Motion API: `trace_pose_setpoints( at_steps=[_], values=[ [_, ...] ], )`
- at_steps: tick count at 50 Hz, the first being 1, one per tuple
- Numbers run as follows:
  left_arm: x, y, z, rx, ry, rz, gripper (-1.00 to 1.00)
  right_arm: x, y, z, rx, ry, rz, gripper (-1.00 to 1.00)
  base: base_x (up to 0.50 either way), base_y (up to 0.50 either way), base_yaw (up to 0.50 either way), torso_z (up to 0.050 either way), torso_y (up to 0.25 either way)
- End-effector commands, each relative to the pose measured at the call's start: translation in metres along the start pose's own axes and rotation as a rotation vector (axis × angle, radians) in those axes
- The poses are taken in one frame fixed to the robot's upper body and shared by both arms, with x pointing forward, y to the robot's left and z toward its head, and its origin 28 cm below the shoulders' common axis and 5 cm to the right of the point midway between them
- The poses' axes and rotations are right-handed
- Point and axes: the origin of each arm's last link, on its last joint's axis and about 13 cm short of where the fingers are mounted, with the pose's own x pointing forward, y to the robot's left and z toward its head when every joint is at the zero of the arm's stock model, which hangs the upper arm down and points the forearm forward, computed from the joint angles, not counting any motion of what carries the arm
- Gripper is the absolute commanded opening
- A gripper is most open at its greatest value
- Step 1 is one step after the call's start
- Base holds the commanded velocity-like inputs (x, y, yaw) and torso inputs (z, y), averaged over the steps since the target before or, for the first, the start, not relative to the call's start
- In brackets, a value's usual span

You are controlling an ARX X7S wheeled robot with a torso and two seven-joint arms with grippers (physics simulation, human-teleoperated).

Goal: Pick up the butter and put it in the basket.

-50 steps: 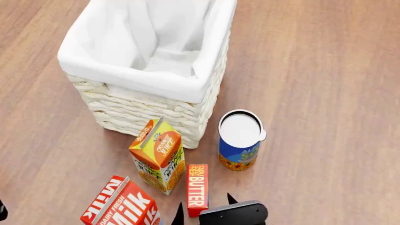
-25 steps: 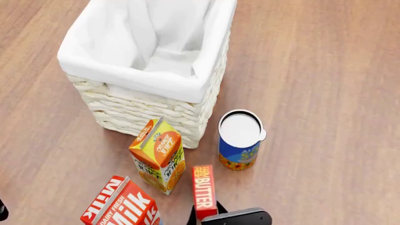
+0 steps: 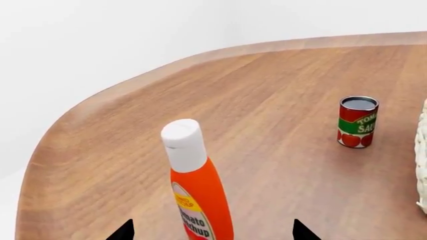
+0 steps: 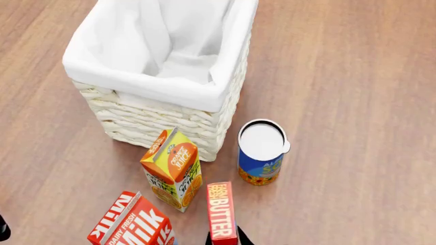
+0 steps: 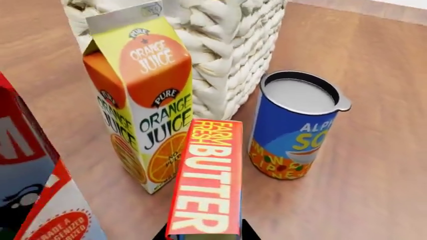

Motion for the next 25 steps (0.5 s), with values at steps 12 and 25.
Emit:
trace_pose_setpoints(
  at_steps=[12,25],
  values=[
    [0.002,-0.001,0.0,-0.051,0.05,-0.028,1.0,-0.04,-0.008,0.052,-0.093,-0.18,-0.081,-1.0,0.0,0.0,0.0,0.0,0.001],
    [0.001,-0.005,-0.002,-0.046,0.052,-0.04,1.0,-0.059,-0.017,0.078,-0.119,-0.267,-0.148,-1.0,0.0,0.0,0.0,0.0,0.002]
  ],
)
